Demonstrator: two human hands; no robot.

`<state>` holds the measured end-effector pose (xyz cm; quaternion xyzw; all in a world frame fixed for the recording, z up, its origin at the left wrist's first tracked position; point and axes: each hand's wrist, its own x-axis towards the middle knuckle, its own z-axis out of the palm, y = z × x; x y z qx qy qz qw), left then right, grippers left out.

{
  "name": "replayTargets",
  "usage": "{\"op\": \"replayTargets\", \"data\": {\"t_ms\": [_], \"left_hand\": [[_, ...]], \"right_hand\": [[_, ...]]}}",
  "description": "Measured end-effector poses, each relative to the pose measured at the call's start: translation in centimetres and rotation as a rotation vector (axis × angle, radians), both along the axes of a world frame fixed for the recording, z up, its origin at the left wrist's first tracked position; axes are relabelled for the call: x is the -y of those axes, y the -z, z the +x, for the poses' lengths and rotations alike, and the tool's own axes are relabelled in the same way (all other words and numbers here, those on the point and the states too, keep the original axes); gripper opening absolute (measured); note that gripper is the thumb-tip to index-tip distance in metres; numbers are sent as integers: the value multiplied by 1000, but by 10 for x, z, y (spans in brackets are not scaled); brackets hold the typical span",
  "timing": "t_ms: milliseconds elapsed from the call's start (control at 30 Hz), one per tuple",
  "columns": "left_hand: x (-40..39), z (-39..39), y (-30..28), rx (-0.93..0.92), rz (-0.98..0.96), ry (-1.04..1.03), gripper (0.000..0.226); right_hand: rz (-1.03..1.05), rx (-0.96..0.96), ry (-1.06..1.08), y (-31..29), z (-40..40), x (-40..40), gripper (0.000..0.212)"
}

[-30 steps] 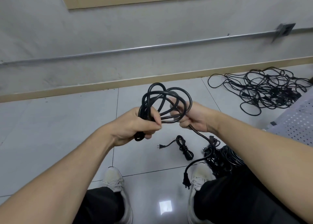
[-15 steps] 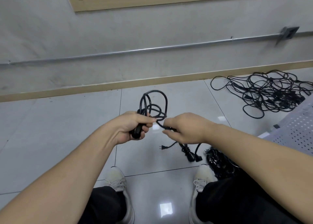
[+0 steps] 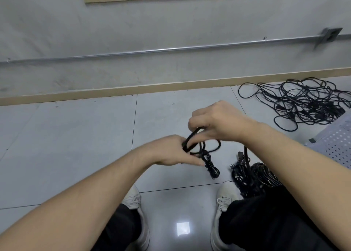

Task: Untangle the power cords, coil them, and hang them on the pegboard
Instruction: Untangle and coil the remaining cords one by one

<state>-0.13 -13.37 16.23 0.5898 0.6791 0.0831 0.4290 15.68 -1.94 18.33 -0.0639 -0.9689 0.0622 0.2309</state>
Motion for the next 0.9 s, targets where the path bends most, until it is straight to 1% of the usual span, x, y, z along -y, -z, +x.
{"op": "replayTargets", "data": {"t_ms": [67, 100, 133, 200, 267, 333, 400, 467, 500, 533, 567, 600, 700, 800, 900], "left_hand": [[-4, -4, -2, 113, 41, -153, 45], [-5, -6, -3, 100, 65, -154, 42], [-4, -7, -4, 75, 63, -110, 39], [0, -4, -5, 88, 6, -3, 33], [5, -3, -7, 171, -59, 36, 33], [7, -5, -11, 274, -95, 50, 36], [7, -10, -15, 321, -104, 77, 37], [8, -15, -17, 363, -92, 85, 30], [8, -16, -16, 390, -85, 67, 34], [9, -17, -15, 406, -71, 38, 43], [9, -17, -13, 403, -47, 6, 47], [8, -16, -10, 396, -15, -27, 47], [3, -15, -2, 412, 29, -115, 40], [-3, -12, 2, 397, 122, -96, 32], [-3, -7, 0, 448, 184, -78, 36]], "right_hand": [[-38, -62, 37, -3, 2, -8, 37], [-57, -72, 43, -4, 2, -11, 34], [-82, -59, 41, -3, 0, -11, 32], [-180, -7, 37, 3, -3, -12, 30], [-427, 24, 39, 8, -5, -13, 30], [-770, 50, 67, 6, -7, -14, 28], [-1086, 152, 105, 8, -7, -14, 28], [-1229, 275, 108, 13, -6, -10, 35], [-1286, 295, 95, 15, -7, -8, 37], [-1342, 284, 84, 16, -7, -6, 36], [-1388, 262, 84, 16, -7, -5, 35], [-1408, 244, 95, 15, -7, -5, 31], [-1394, 208, 158, 12, -4, -7, 27], [-1390, 224, 171, 15, 6, -14, 29], [-1456, 237, 130, 10, 17, -19, 32]]}}
